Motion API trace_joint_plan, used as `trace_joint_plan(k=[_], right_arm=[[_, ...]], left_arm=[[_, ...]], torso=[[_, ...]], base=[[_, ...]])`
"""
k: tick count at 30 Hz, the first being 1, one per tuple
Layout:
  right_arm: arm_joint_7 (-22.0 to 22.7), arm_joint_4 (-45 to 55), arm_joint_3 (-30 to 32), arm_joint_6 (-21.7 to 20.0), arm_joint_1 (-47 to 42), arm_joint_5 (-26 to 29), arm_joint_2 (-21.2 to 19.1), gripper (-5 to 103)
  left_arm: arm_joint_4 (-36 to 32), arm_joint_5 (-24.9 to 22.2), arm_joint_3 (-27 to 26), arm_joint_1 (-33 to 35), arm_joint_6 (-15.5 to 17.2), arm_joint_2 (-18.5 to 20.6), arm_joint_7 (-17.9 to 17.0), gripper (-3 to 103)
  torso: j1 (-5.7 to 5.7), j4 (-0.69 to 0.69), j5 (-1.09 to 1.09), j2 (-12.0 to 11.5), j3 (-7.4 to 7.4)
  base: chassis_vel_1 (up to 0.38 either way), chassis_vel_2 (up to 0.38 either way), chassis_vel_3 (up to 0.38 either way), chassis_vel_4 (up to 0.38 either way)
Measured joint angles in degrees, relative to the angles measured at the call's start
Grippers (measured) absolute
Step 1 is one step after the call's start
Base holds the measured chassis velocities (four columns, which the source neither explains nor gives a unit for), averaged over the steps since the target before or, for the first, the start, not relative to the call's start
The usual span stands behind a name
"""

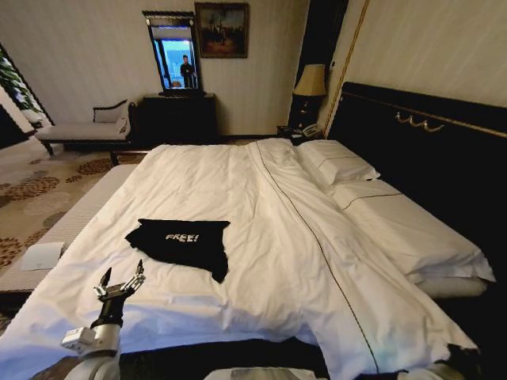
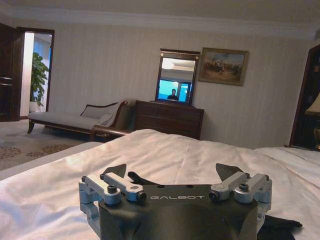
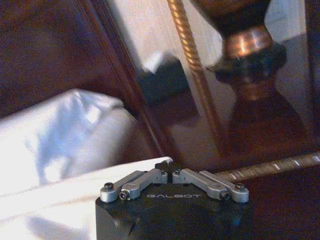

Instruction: Fold the clothes on the bed.

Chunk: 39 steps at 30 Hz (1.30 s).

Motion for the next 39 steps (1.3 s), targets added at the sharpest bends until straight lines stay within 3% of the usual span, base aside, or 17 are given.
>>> trace_joint_plan(k=[8, 12, 16, 20, 21, 22, 26, 27, 29, 31, 35, 38, 39], right_arm=[[-1.1, -6.8, -1.8, 0.5, 1.2, -1.8, -0.4, 0], [1.0, -4.7, -1.5, -0.7, -0.2, -3.2, -0.5, -1], [2.9, -0.2, -1.0, -1.8, -2.4, -5.8, -0.1, 6], [11.2, 10.8, -1.0, -7.7, -6.8, -8.6, 1.6, 28], [14.9, 14.0, -1.3, -10.4, -8.2, -8.6, 2.1, 28], [14.9, 14.0, -1.3, -10.4, -8.2, -8.6, 2.1, 28], [32.4, 26.6, -3.3, -22.6, -14.1, -6.2, 3.1, 49], [32.4, 26.6, -3.3, -22.6, -14.1, -6.2, 3.1, 49], [38.3, 30.2, -3.1, -26.3, -15.7, -5.0, 3.1, 60], [38.9, 30.7, -3.0, -26.7, -15.9, -4.9, 3.1, 60], [40.4, 36.5, -0.6, -28.0, -16.4, -4.0, 2.7, 77], [34.8, 39.0, -0.5, -28.2, -13.7, -4.5, 1.5, 92], [34.8, 39.0, -0.5, -28.2, -13.7, -4.5, 1.5, 92]], left_arm=[[-0.1, 0.6, 0.3, 0.3, 0.0, -0.9, 0.0, 100], [-0.2, 0.9, 0.3, 0.7, -0.1, -1.3, 0.0, 100], [-0.6, 1.1, 0.2, 0.9, -0.2, -1.5, 0.0, 100], [-0.8, 1.3, 0.1, 1.1, -0.2, -1.8, 0.0, 100], [-0.8, 1.4, 0.1, 1.2, -0.2, -1.8, -0.1, 100], [-0.8, 1.4, 0.1, 1.2, -0.2, -1.8, -0.1, 100], [-0.9, 1.5, 0.1, 1.1, -0.2, -2.0, -0.2, 100], [-0.9, 1.5, 0.1, 1.1, -0.2, -2.0, -0.2, 100], [-0.7, 1.6, 0.2, 1.0, -0.2, -2.0, -0.2, 100], [-0.6, 1.7, 0.3, 1.0, -0.2, -2.1, -0.2, 100], [-0.4, 2.1, 0.7, 0.7, -0.2, -2.4, -0.2, 100], [-0.8, 2.6, 1.0, 1.2, -0.1, -2.9, -0.3, 100], [-0.8, 2.6, 1.0, 1.2, -0.1, -2.9, -0.3, 100]], torso=[[0.01, 0.01, 0.01, 0.0, 0.00], [0.00, 0.00, 0.00, 0.0, 0.00], [0.00, -0.05, -0.01, 0.0, 0.00], [0.01, -0.01, -0.02, 0.0, 0.00], [0.01, -0.02, -0.01, 0.0, 0.00], [0.01, -0.02, -0.01, 0.0, 0.00], [0.00, -0.02, -0.01, 0.0, 0.00], [0.00, -0.02, -0.01, 0.0, 0.00], [0.00, -0.03, -0.01, 0.0, 0.00], [0.00, -0.03, 0.00, 0.0, 0.00], [0.00, -0.03, -0.02, 0.0, 0.00], [0.00, -0.02, -0.02, 0.0, 0.00], [0.00, -0.02, -0.02, 0.0, 0.00]], base=[[0.000, 0.000, 0.000, 0.000], [0.000, 0.000, 0.000, 0.000], [0.000, 0.000, 0.000, 0.000], [0.000, 0.000, 0.000, 0.000], [0.000, 0.000, 0.000, 0.000], [0.000, 0.000, 0.000, 0.000], [0.000, 0.000, 0.000, 0.000], [0.000, 0.000, 0.000, 0.000], [0.000, 0.000, 0.000, 0.000], [0.000, 0.000, 0.000, 0.000], [0.000, 0.000, 0.000, 0.000], [0.000, 0.000, 0.000, 0.000], [0.000, 0.000, 0.000, 0.000]])
